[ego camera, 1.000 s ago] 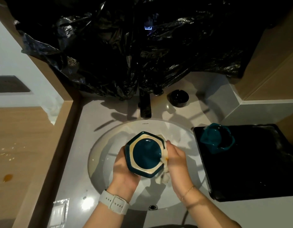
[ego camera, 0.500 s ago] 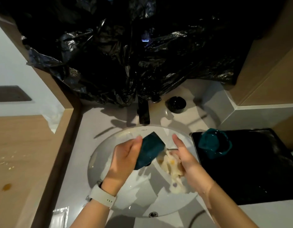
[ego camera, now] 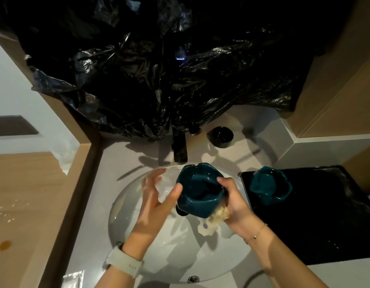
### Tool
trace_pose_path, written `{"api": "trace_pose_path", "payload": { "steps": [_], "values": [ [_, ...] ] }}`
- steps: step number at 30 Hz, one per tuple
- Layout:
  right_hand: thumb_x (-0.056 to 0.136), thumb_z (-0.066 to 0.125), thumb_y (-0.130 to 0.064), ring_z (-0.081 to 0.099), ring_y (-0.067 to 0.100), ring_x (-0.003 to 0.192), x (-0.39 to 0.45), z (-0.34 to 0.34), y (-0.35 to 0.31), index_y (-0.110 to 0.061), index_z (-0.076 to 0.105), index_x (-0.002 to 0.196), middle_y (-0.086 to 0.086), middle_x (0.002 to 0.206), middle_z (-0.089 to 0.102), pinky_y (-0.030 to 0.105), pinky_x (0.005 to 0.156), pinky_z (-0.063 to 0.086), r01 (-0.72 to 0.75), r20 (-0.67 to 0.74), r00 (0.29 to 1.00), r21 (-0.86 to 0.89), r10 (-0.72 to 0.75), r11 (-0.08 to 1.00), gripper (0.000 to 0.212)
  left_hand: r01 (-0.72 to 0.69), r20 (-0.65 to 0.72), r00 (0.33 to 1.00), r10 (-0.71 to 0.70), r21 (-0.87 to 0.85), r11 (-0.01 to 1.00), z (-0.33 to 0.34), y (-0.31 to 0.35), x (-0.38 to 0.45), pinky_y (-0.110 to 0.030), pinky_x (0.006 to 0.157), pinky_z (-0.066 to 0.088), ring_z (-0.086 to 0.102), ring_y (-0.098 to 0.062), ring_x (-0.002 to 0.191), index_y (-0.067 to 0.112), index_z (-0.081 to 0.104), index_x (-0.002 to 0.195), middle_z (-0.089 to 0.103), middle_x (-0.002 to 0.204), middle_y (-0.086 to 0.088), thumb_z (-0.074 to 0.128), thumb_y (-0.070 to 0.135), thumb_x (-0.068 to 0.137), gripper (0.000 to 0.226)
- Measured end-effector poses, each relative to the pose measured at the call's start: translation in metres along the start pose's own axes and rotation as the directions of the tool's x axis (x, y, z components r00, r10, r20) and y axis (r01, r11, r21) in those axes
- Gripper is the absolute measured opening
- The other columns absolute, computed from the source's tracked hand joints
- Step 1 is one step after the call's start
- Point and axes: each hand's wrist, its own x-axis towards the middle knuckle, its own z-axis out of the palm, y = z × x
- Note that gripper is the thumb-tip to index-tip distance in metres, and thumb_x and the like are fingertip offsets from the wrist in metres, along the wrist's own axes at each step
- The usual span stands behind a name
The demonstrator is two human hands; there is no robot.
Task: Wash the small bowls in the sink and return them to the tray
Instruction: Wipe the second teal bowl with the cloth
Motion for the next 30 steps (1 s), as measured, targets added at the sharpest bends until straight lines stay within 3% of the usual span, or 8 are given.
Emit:
{"api": "trace_pose_path", "payload": {
  "steps": [4, 9, 12, 14, 18, 22, 26, 30],
  "values": [
    [0.067, 0.063, -0.055, 0.065, 0.030, 0.103, -0.003, -0.007, -0.007, -0.015, 0.066, 0.111, 0.010, 0.103, 0.074, 0.044, 0.091, 0.047, 0.013, -0.022, 1.000, -0.232, -0.019, 0.973, 0.060, 0.428, 0.468, 0.852, -0.234, -0.366, 0.826, -0.003, 0.007, -0.002, -0.048, 0.093, 0.054, 0.067, -0.029, 0.108, 0.018, 0.067, 0.123, 0.069, 0.119, -0.014, 0.052, 0.045, 0.094, 0.042],
    [0.070, 0.063, -0.067, 0.064, 0.021, 0.104, -0.007, -0.006, -0.013, -0.022, 0.066, 0.112, -0.001, 0.107, 0.072, 0.036, 0.095, 0.047, 0.116, -0.067, 0.987, -0.343, -0.148, 0.932, 0.062, 0.391, 0.359, 0.902, -0.242, -0.439, 0.809, 0.007, 0.004, -0.006, -0.041, 0.081, 0.059, 0.068, -0.037, 0.103, 0.012, 0.071, 0.113, 0.070, 0.114, -0.019, 0.062, 0.034, 0.088, 0.035],
    [0.098, 0.044, -0.027, 0.061, 0.017, 0.072, -0.004, -0.018, -0.017, -0.017, 0.062, 0.094, 0.000, 0.076, 0.067, 0.022, 0.059, 0.049, 0.227, -0.209, 0.937, -0.249, -0.281, 0.942, 0.021, 0.307, 0.234, 0.945, -0.228, -0.396, 0.865, 0.003, -0.001, -0.007, -0.039, 0.077, 0.059, 0.070, -0.026, 0.094, 0.013, 0.071, 0.112, 0.068, 0.108, -0.020, 0.073, 0.038, 0.076, 0.044],
    [0.097, 0.041, -0.009, 0.063, 0.015, 0.069, -0.017, -0.022, -0.017, -0.013, 0.065, 0.095, 0.009, 0.083, 0.065, 0.023, 0.061, 0.049, 0.272, -0.116, 0.938, -0.342, -0.327, 0.900, 0.024, 0.269, 0.203, 0.957, -0.209, -0.335, 0.903, 0.000, -0.001, -0.008, -0.038, 0.077, 0.059, 0.069, -0.022, 0.092, 0.017, 0.072, 0.113, 0.068, 0.104, -0.019, 0.072, 0.036, 0.077, 0.040],
    [0.092, 0.057, -0.009, 0.058, 0.003, 0.100, -0.028, -0.004, -0.013, -0.025, 0.057, 0.128, -0.010, 0.108, 0.059, 0.007, 0.085, 0.039, 0.421, 0.201, 0.835, -0.832, -0.512, 0.362, 0.040, 0.326, 0.190, 0.941, -0.281, -0.271, 0.906, 0.004, 0.001, -0.008, -0.035, 0.071, 0.060, 0.071, -0.022, 0.098, 0.022, 0.071, 0.114, 0.074, 0.104, -0.006, 0.075, 0.035, 0.075, 0.042],
    [0.086, 0.055, -0.014, 0.062, 0.023, 0.094, -0.011, 0.017, -0.008, -0.019, 0.054, 0.122, 0.000, 0.097, 0.065, 0.023, 0.077, 0.040, 0.328, 0.254, 0.774, -0.944, -0.580, 0.025, 0.036, 0.384, 0.177, 0.921, -0.348, -0.248, 0.890, 0.014, 0.001, -0.011, -0.039, 0.067, 0.061, 0.072, -0.025, 0.094, 0.016, 0.071, 0.111, 0.074, 0.102, -0.009, 0.078, 0.028, 0.079, 0.035],
    [0.083, 0.051, -0.016, 0.062, 0.015, 0.096, 0.004, 0.020, 0.001, -0.014, 0.070, 0.106, -0.001, 0.103, 0.069, 0.023, 0.085, 0.045, 0.481, 0.433, 0.766, -0.876, -0.476, -0.023, 0.030, 0.391, 0.127, 0.920, -0.370, -0.244, 0.887, 0.013, -0.002, -0.015, -0.041, 0.065, 0.061, 0.072, -0.026, 0.091, 0.015, 0.074, 0.103, 0.074, 0.096, -0.012, 0.071, 0.018, 0.087, 0.016],
    [0.092, 0.056, -0.021, 0.051, 0.003, 0.070, -0.007, 0.024, -0.011, -0.016, 0.073, 0.087, -0.014, 0.071, 0.061, 0.014, 0.067, 0.037, 0.485, 0.477, 0.874, -0.850, -0.090, 0.206, 0.018, 0.410, 0.113, 0.912, -0.394, -0.231, 0.882, 0.004, -0.008, -0.016, -0.042, 0.065, 0.061, 0.073, -0.029, 0.086, 0.012, 0.073, 0.099, 0.074, 0.091, -0.016, 0.077, 0.022, 0.082, 0.021]
  ]
}}
